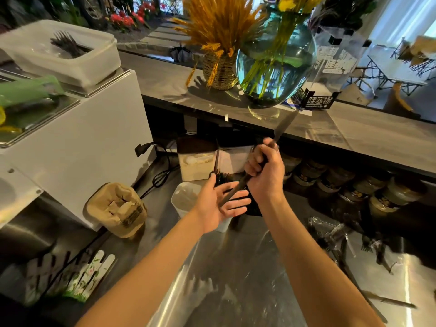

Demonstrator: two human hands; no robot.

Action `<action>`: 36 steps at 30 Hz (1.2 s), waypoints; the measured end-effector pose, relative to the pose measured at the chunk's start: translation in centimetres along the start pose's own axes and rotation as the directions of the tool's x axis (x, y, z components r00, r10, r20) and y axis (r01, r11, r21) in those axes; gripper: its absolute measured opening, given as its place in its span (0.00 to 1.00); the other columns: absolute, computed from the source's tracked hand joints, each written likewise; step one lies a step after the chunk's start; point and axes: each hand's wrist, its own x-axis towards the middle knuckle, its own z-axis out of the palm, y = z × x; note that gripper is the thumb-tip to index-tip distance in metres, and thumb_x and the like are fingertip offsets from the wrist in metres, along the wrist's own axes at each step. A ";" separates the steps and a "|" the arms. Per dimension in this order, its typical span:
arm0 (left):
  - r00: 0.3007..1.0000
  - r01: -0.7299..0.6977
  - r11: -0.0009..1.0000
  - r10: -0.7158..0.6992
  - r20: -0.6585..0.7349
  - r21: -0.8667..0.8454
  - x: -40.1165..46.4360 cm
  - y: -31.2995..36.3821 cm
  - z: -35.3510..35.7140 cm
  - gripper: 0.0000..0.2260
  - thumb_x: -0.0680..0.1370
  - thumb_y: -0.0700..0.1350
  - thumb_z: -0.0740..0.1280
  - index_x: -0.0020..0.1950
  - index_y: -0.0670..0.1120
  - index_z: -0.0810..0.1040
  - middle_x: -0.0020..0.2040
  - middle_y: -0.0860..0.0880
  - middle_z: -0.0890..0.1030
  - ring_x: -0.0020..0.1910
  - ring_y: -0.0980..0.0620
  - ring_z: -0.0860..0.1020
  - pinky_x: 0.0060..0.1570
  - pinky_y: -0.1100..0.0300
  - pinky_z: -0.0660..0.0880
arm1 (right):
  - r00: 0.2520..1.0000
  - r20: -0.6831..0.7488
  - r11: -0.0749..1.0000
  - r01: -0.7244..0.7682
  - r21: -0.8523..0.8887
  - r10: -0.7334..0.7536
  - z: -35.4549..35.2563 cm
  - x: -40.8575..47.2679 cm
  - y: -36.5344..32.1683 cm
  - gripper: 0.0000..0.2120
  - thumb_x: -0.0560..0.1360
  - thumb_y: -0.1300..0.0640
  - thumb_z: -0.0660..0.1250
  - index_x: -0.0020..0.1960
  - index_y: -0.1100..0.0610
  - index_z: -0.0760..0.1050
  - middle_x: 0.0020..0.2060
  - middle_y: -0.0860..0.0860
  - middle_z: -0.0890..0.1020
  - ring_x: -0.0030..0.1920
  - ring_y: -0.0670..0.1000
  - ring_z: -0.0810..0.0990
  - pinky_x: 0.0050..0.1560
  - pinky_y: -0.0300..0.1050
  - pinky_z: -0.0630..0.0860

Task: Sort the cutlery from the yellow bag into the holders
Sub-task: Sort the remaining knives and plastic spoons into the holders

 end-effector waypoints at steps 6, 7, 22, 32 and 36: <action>0.987 -0.144 0.973 0.129 -0.094 -0.181 0.4 1.4 1.1 0.30 0.84 0.62 0.50 0.65 0.37 0.75 0.52 0.39 0.82 0.50 0.44 0.80 0.56 0.50 0.76 | 0.980 -0.152 0.990 -0.135 -0.043 0.127 1.2 -1.3 4.1 0.22 0.81 0.52 0.65 0.31 0.54 0.64 0.23 0.49 0.63 0.23 0.47 0.62 0.25 0.41 0.62; 0.982 -0.163 0.974 0.145 -0.124 -0.154 0.6 1.8 1.1 0.29 0.83 0.61 0.51 0.63 0.38 0.75 0.48 0.41 0.80 0.48 0.45 0.79 0.51 0.53 0.75 | 0.976 -0.159 0.988 -0.154 -0.027 0.147 1.3 -1.4 4.3 0.22 0.82 0.52 0.64 0.31 0.55 0.64 0.23 0.49 0.62 0.24 0.47 0.62 0.25 0.41 0.61; 0.865 -0.383 0.888 0.442 -0.238 0.254 1.7 3.9 -3.7 0.22 0.85 0.56 0.50 0.58 0.45 0.79 0.58 0.44 0.83 0.59 0.49 0.80 0.61 0.55 0.74 | 0.998 0.042 0.791 0.063 -0.609 -0.048 -4.5 0.0 7.5 0.03 0.78 0.62 0.69 0.46 0.60 0.76 0.36 0.53 0.77 0.38 0.47 0.76 0.46 0.42 0.74; 0.807 -0.455 0.818 0.546 -0.226 0.351 2.5 3.1 -3.6 0.20 0.86 0.52 0.50 0.61 0.45 0.80 0.59 0.48 0.83 0.59 0.56 0.80 0.63 0.61 0.71 | 0.971 0.235 0.222 0.218 -0.950 0.052 -3.5 -0.3 8.8 0.17 0.86 0.54 0.55 0.70 0.57 0.73 0.65 0.52 0.78 0.68 0.45 0.72 0.72 0.48 0.67; 0.783 -0.454 0.691 0.610 -0.117 0.563 3.0 2.2 -4.2 0.20 0.86 0.54 0.48 0.68 0.52 0.75 0.68 0.54 0.76 0.69 0.60 0.71 0.69 0.64 0.64 | 0.958 0.118 -0.075 0.142 -0.987 0.262 -3.4 0.2 9.7 0.26 0.86 0.46 0.44 0.79 0.54 0.62 0.79 0.52 0.63 0.81 0.49 0.51 0.79 0.47 0.43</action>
